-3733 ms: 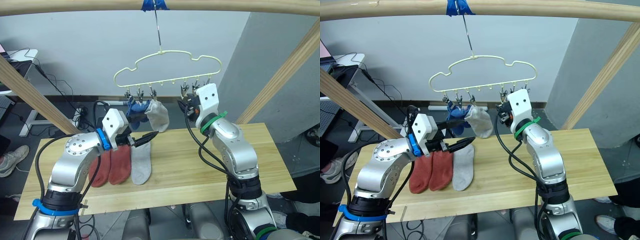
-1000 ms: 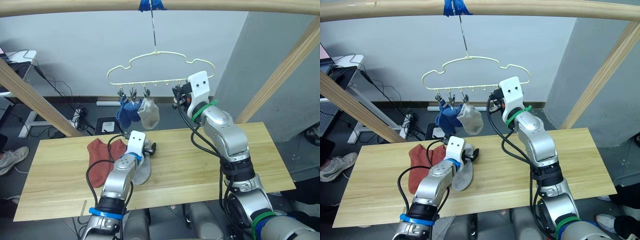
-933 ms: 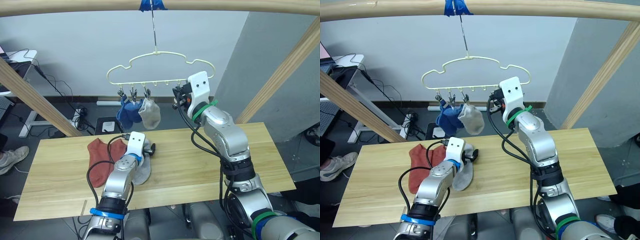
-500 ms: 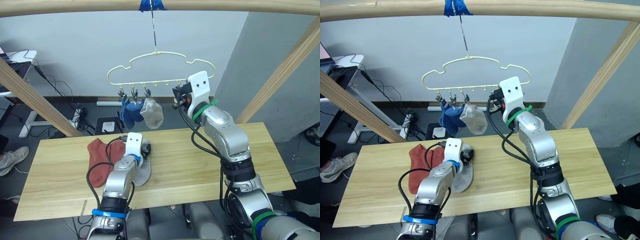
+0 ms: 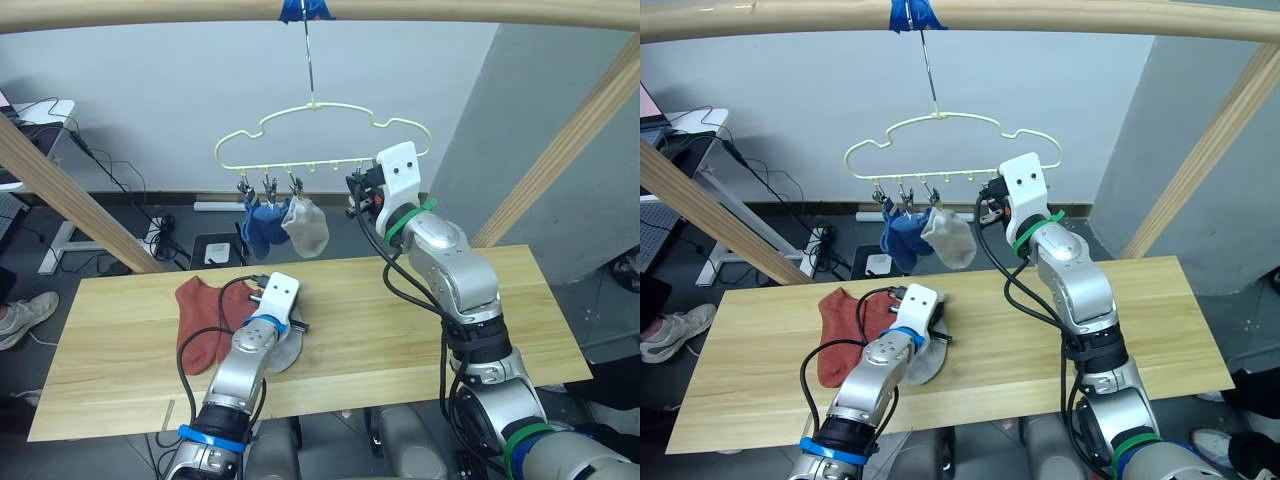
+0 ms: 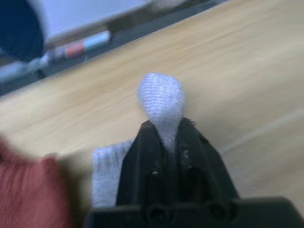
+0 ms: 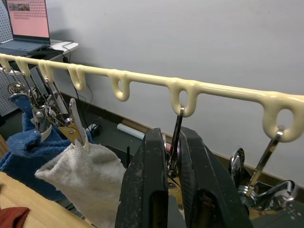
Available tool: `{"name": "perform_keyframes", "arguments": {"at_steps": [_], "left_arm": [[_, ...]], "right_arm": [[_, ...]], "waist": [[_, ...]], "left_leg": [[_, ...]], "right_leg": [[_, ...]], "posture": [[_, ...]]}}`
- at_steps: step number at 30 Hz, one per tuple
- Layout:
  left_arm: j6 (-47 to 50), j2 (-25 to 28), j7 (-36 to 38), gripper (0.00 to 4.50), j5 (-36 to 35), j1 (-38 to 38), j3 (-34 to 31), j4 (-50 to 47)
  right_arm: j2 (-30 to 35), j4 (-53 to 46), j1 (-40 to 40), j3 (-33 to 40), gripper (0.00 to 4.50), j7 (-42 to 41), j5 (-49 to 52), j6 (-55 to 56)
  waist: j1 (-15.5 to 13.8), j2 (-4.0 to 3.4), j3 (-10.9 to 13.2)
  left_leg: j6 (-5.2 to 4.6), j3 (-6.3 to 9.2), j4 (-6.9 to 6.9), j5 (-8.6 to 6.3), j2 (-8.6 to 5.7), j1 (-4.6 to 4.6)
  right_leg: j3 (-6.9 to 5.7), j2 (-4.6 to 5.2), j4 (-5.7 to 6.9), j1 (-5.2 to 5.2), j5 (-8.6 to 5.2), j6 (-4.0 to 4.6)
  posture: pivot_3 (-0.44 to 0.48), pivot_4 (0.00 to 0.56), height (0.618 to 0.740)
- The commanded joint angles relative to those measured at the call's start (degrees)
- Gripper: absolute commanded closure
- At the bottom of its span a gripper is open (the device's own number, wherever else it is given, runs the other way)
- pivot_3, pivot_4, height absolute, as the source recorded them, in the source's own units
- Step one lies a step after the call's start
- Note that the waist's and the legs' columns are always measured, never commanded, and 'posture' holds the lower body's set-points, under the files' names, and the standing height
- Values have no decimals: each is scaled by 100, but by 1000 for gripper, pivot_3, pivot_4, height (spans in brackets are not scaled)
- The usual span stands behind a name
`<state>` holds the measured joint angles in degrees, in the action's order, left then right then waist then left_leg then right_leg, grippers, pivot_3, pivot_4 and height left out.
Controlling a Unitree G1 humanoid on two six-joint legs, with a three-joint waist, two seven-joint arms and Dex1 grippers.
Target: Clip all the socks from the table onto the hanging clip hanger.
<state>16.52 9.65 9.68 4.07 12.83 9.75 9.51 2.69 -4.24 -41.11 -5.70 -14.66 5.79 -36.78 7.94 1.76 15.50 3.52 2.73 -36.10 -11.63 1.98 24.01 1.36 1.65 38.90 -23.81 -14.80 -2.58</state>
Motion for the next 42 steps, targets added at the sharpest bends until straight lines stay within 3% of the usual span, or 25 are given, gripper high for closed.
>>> {"name": "perform_keyframes", "arguments": {"at_steps": [1,15,41,42], "left_arm": [[-851,-52,37,4500,344,300,373,-320],[-1917,-462,-260,4500,849,1497,499,224],[-2168,-707,-188,4500,606,1515,266,-33],[-2168,-714,-193,4500,611,1525,267,-18]], "right_arm": [[-18,-361,-64,36,4480,24,83,-11],[-87,-634,-70,38,4480,-15,222,-402],[-55,-618,55,-31,4480,23,260,-385],[-67,-639,67,-14,3755,15,286,-384]], "waist": [[-3,0,0],[38,0,0],[37,-1,1],[37,-1,1]], "left_leg": [[0,0,0,0,0,1],[-2,-5,3,-1,-1,11],[-2,-3,2,-1,-1,37],[-2,-3,2,-1,-1,37]], "right_leg": [[0,0,-1,0,0,-1],[3,-2,-5,-10,-4,-6],[-1,-2,-7,-31,-4,-8],[-1,-2,-7,-31,-4,-8]], "posture": [[-246,252,740],[-262,259,740],[-253,256,740],[-254,255,740]]}}
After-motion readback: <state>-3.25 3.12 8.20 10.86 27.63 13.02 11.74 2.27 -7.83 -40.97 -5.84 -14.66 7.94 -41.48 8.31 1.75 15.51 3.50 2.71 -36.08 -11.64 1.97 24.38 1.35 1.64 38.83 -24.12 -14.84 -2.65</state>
